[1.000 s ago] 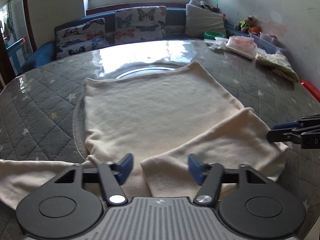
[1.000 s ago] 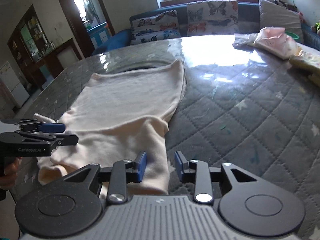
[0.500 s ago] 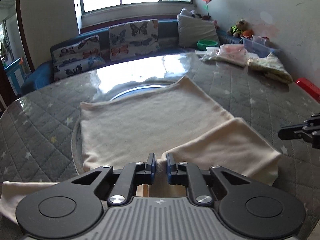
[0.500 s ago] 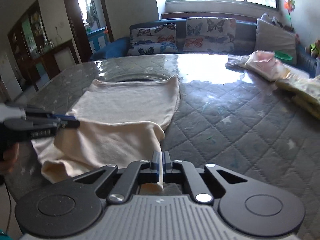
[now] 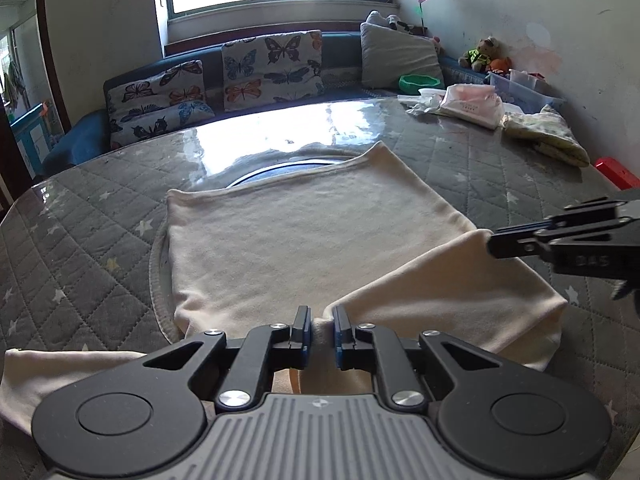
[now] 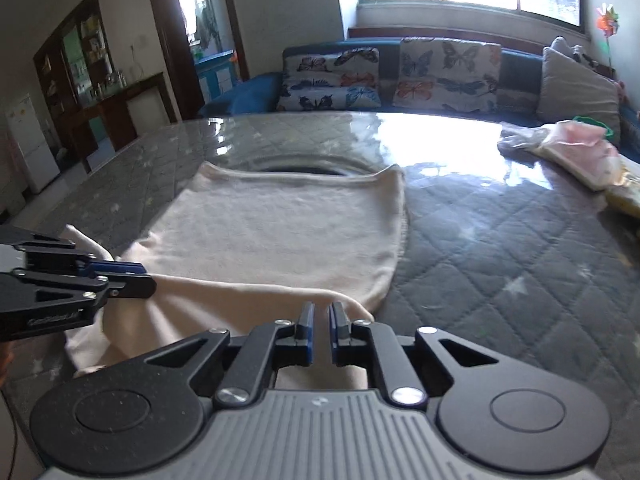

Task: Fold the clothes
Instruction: 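Carry the sleeve across the shirt body with the right tool while the left tool pins the hem, then open both tools to release the folded sleeve and hem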

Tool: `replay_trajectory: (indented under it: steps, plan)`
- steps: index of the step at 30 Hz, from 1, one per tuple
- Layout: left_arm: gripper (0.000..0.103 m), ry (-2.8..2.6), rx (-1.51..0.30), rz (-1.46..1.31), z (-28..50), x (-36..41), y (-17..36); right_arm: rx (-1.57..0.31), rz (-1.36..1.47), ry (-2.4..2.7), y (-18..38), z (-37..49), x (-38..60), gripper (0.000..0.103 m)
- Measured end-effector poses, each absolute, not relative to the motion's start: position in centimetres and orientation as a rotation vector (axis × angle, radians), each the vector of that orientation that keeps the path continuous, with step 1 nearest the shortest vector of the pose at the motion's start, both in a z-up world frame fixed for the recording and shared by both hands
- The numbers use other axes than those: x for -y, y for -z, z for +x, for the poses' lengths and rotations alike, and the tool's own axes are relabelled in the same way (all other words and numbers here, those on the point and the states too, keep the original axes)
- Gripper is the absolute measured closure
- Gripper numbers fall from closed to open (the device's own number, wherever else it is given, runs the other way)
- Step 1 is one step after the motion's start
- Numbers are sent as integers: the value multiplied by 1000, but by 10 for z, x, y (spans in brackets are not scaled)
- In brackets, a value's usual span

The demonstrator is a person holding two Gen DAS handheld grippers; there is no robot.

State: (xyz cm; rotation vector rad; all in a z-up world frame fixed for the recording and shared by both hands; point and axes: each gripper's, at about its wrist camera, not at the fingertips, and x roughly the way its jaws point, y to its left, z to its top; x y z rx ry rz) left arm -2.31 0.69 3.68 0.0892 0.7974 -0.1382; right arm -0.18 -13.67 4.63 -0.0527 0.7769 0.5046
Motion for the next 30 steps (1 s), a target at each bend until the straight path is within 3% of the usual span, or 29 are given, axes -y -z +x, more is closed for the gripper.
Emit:
replay_trajectory:
  steps: [7, 16, 23, 25, 30]
  plan:
    - [85, 128, -842, 76, -17, -9, -25, -787, -104, -465, -37, 1, 128, 96]
    - [81, 121, -850, 75, -18, -9, -22, -768, -141, -490, -44, -13, 120, 90]
    - [82, 129, -848, 65, -17, -11, -22, -780, -161, -679, -50, -38, 90, 78]
    - [82, 130, -847, 62, -17, -12, -22, -787, -177, -737, -49, -46, 79, 69]
    - [81, 133, -846, 47, -18, -14, -23, -795, -235, -828, -41, -58, 48, 65]
